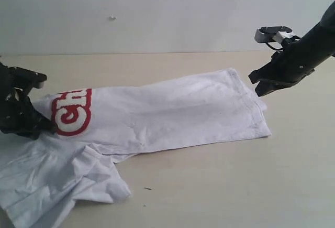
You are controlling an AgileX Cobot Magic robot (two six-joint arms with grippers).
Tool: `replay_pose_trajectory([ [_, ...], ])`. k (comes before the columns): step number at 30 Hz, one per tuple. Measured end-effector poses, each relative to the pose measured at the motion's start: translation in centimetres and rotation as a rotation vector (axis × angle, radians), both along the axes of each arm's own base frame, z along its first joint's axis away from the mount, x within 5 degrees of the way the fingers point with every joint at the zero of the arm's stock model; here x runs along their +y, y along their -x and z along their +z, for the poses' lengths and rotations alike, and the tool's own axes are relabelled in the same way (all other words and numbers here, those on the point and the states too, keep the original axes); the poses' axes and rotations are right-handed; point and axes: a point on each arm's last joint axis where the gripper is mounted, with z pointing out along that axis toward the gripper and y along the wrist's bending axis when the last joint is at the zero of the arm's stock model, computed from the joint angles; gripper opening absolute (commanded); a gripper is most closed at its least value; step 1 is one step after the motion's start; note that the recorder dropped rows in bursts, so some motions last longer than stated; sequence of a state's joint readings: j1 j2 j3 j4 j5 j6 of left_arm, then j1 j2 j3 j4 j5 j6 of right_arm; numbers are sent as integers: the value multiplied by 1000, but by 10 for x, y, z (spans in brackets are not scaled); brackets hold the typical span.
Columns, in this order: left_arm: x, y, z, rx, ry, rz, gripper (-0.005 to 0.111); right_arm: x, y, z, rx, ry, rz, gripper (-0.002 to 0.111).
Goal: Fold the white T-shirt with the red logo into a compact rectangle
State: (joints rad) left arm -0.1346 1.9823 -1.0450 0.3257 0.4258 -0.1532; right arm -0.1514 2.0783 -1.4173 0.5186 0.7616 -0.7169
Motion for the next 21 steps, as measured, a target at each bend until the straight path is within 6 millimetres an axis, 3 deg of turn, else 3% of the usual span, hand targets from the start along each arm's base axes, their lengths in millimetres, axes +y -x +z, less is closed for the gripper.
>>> replay_pose_trajectory([
  [3,13,-15,-6,-125,61,70,40,-1,-2,0,-18,10,-4,0],
  [6,11,-19,-6,-178,93,67,40,-2,-4,2,-34,14,-10,0],
  [9,-2,-17,4,-193,98,37,40,0,-7,8,-45,-6,-13,0],
  [11,-18,-11,23,-209,87,-22,40,1,-8,11,-42,-28,-14,0],
  [15,-59,18,65,-138,93,-221,40,3,-6,11,-23,-47,-1,0],
  [18,-70,40,67,47,122,-343,41,6,-4,18,-18,-74,2,0],
  [21,-67,58,50,131,121,-398,55,11,1,37,-28,-130,10,0],
])
